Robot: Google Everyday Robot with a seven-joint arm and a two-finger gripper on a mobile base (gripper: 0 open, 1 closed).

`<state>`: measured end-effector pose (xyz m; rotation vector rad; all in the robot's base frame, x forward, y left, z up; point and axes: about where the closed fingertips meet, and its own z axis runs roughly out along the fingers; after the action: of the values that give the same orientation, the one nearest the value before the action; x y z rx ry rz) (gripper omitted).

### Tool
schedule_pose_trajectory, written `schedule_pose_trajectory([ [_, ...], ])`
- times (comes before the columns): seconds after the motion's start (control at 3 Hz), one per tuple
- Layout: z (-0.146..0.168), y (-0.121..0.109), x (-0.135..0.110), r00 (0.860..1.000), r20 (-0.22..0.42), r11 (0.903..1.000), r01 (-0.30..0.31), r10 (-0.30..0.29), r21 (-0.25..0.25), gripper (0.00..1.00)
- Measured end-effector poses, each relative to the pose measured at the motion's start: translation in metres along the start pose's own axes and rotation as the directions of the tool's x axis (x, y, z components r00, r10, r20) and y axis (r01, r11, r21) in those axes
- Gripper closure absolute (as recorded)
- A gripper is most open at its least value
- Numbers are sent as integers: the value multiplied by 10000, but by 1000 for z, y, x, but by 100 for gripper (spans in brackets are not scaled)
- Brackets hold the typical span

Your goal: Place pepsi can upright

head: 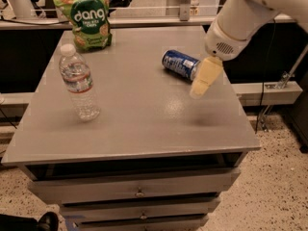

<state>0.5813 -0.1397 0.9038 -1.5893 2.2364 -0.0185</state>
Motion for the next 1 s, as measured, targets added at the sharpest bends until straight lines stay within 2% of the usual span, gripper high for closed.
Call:
schedule_pose_trajectory([
  [0.33, 45, -27, -39, 9986, 306, 9990, -442, 442, -5, 0],
  [0.67, 76, -54, -66, 9953, 499, 9965, -834, 833, 9, 0],
  [1.0, 100, -75, -80, 9913, 528, 9927, -1204, 1204, -24, 0],
])
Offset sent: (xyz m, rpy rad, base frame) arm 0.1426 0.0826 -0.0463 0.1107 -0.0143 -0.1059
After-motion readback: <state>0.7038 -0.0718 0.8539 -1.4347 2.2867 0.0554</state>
